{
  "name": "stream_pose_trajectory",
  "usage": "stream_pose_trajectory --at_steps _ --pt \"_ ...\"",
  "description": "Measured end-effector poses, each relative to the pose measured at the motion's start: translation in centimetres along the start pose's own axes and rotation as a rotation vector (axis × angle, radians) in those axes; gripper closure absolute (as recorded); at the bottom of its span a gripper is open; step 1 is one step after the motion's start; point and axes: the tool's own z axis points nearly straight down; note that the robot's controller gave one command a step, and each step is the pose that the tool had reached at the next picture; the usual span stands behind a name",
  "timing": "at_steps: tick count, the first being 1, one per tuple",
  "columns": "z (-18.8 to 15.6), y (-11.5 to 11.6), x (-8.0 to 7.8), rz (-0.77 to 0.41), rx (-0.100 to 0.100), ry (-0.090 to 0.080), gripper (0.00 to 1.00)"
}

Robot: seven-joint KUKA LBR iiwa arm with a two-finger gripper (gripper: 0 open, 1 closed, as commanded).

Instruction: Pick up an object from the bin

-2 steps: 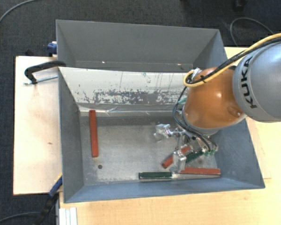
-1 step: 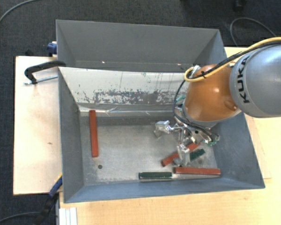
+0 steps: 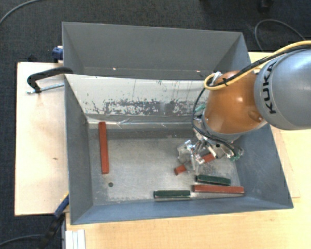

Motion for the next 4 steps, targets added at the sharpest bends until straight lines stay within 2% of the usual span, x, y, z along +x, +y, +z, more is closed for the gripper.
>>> stream_pose_trajectory --at_steps 1,2,3,4 --pt "0.1 0.0 0.0 0.000 -0.001 0.000 0.00" --pt "-0.3 -7.3 -0.5 -0.496 0.003 0.000 0.00" --pt "-0.3 -7.0 -0.5 -0.497 -0.002 0.001 1.00" --pt "-15.3 -1.4 -1.2 -0.702 0.003 -0.003 1.00"
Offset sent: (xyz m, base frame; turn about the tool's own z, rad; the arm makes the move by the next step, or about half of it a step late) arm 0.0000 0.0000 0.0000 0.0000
